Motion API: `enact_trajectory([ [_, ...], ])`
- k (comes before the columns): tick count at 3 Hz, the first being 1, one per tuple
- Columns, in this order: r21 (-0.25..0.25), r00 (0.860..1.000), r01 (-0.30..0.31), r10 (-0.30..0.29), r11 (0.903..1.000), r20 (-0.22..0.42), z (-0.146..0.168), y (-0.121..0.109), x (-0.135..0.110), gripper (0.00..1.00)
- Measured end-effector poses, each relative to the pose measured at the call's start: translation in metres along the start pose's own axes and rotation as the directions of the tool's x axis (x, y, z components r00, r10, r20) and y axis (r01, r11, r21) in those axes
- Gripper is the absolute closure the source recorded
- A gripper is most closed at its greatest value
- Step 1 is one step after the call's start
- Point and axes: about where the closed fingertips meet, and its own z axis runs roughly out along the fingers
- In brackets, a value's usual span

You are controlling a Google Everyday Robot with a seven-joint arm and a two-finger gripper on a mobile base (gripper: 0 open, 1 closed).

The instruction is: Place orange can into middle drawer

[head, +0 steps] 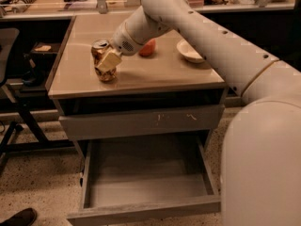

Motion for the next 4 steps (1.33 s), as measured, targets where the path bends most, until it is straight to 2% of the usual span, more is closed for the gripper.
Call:
enact_trajectory([
  [1,0.015,0.998,-0.069,0.069,0.9975,0.005,-0.014,0.037,0.012,1.00],
  [2,0.043,0.991,-0.136,0.136,0.9898,0.004,-0.032,0.080,0.022,1.00],
  [3,0.068,0.984,-0.180,0.180,0.9814,-0.001,-0.038,0.132,0.033,1.00],
  [4,0.086,0.985,-0.172,0.173,0.9813,0.002,-0.048,0.134,0.032,1.00],
])
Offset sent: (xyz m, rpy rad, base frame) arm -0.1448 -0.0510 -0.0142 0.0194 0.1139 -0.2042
